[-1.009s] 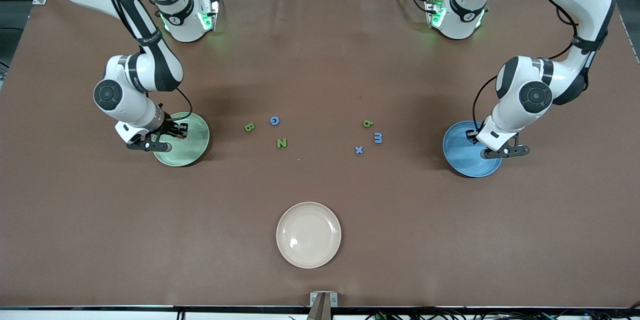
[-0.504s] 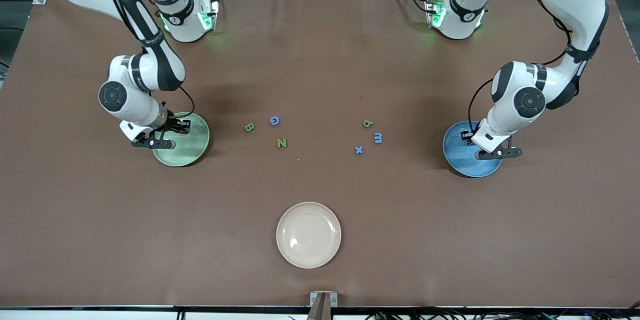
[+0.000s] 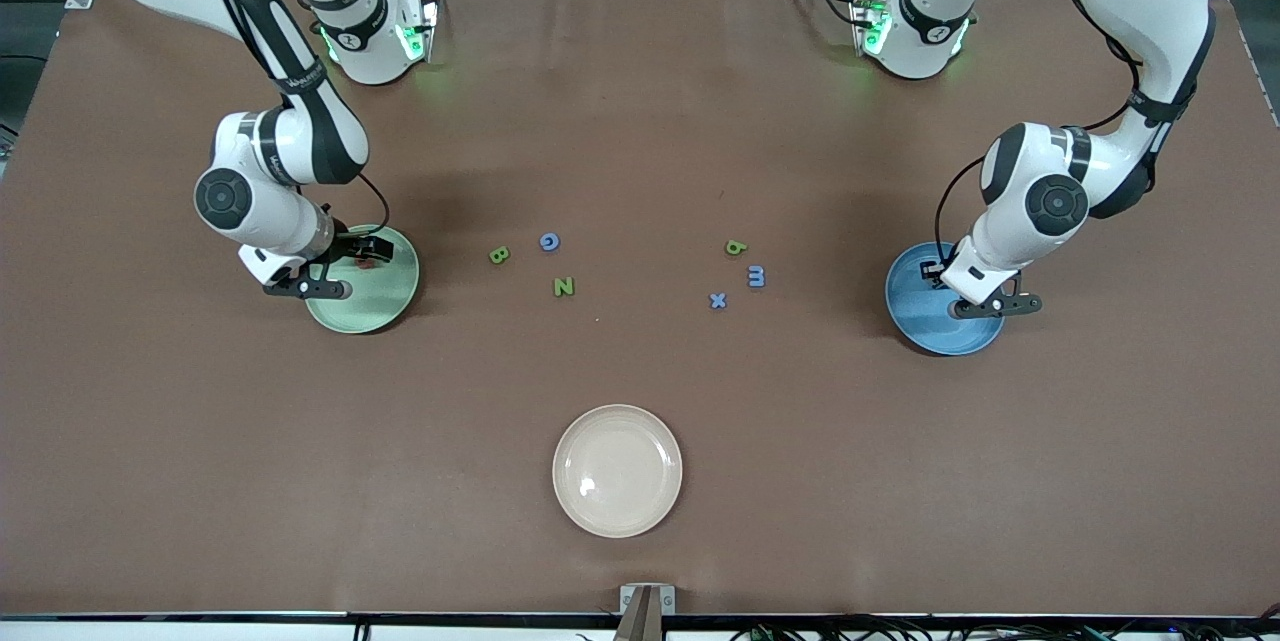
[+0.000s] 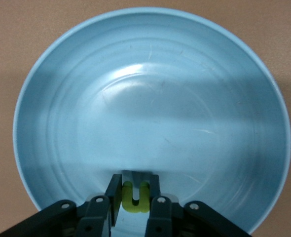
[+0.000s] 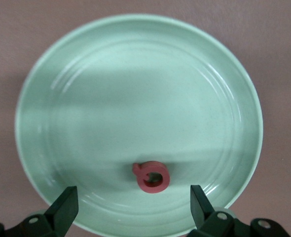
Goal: Sort upper and lower case letters into plates
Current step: 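Move the right gripper to the green B while the left gripper reaches the blue E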
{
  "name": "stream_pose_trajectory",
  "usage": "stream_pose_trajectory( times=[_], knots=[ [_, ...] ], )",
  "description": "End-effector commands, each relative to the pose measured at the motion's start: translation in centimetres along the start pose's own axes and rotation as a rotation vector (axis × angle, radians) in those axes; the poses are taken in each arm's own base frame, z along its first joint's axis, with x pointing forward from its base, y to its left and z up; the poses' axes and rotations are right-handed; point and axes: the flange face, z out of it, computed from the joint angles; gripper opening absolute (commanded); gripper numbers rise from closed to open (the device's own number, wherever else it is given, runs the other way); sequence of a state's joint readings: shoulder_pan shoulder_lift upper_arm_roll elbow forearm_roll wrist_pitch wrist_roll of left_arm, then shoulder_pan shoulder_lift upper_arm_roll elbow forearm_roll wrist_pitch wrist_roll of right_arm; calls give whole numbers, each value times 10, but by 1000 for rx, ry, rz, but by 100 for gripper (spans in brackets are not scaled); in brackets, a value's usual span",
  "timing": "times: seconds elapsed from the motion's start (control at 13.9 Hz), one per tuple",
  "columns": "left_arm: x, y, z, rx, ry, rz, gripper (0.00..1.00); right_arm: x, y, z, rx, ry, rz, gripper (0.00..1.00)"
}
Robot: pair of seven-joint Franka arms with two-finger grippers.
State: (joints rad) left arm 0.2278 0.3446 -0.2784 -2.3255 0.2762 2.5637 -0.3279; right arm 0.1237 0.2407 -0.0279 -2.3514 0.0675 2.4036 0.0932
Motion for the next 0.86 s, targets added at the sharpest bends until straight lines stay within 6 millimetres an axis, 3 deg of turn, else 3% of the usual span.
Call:
stream_pose_trajectory(
  times=[0.0,0.29,0.43,0.58,0.79],
  knots=[
    [-2,2,-14,11,28,68,98,6,-35,-28,49,4,17,100],
    [-4,50,-56,36,12,121,99,-9,-117,-26,112,47,101,100],
    [-7,79,-64,31,7,90,99,-20,-153,-17,113,86,129,100],
    [-13,107,-69,16,16,85,99,-27,-177,1,108,99,200,100],
    [-18,156,-73,-24,20,36,99,-42,-189,21,105,125,219,99]
  ],
)
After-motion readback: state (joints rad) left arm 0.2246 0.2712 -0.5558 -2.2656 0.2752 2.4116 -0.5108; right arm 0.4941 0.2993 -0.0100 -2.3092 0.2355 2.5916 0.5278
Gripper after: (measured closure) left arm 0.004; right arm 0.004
